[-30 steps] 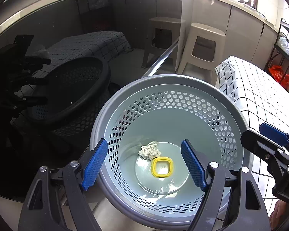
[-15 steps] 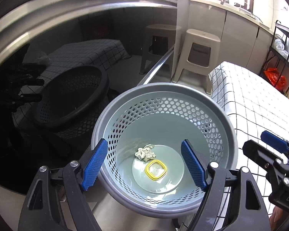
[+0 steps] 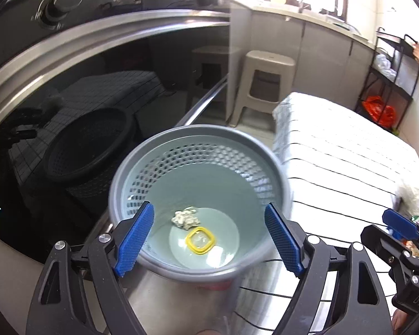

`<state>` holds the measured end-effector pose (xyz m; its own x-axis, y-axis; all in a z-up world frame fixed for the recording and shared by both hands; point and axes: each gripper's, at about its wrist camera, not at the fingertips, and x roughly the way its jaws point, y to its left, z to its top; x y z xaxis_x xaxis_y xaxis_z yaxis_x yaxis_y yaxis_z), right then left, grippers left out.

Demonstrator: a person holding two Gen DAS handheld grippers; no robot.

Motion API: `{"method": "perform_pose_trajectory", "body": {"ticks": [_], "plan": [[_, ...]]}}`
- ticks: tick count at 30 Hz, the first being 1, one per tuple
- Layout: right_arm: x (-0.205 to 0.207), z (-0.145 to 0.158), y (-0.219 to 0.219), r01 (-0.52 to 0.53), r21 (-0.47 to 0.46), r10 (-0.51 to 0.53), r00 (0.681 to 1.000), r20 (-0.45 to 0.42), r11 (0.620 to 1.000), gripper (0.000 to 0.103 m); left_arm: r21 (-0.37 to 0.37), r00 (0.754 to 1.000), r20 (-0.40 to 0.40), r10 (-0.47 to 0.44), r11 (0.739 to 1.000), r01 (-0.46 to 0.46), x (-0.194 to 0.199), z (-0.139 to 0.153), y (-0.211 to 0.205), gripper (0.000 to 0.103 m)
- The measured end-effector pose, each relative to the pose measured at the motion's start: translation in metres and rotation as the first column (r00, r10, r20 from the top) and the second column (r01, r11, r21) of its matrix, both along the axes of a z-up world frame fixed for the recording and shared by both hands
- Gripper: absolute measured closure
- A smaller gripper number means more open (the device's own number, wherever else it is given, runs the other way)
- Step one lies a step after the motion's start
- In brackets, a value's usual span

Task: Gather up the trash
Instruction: 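Move both grippers back over the table toward the remaining trash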

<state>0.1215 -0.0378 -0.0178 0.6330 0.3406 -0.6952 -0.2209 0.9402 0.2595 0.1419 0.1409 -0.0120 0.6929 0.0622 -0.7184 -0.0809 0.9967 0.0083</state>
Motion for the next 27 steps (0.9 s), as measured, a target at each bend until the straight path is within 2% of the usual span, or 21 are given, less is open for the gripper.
{"method": "perform_pose_trajectory", "body": {"ticks": [5,15,21,27], "plan": [[-0.026,0.005,-0.036,0.055,-0.004,-0.055,0.998,0.012,0.998,0.031,-0.020,0.998,0.000,-0.055,0.998,0.055,-0.014,0.000,-0.032,0.019],[-0.083,0.015,-0.122,0.163,-0.023,-0.162,0.985,0.060,0.986,0.031,-0.003,0.979,0.022,-0.203,0.979,0.203,-0.044,0.007,-0.119,0.016],[-0.119,0.018,-0.183,0.263,-0.029,-0.261,0.963,0.070,0.964,0.031,-0.019,0.956,0.025,-0.293,0.956,0.294,-0.053,0.005,-0.180,0.016],[-0.137,0.015,-0.234,0.359,-0.031,-0.356,0.932,0.070,0.933,0.031,-0.030,0.934,0.021,-0.356,0.934,0.356,-0.058,-0.001,-0.229,0.016]]}}
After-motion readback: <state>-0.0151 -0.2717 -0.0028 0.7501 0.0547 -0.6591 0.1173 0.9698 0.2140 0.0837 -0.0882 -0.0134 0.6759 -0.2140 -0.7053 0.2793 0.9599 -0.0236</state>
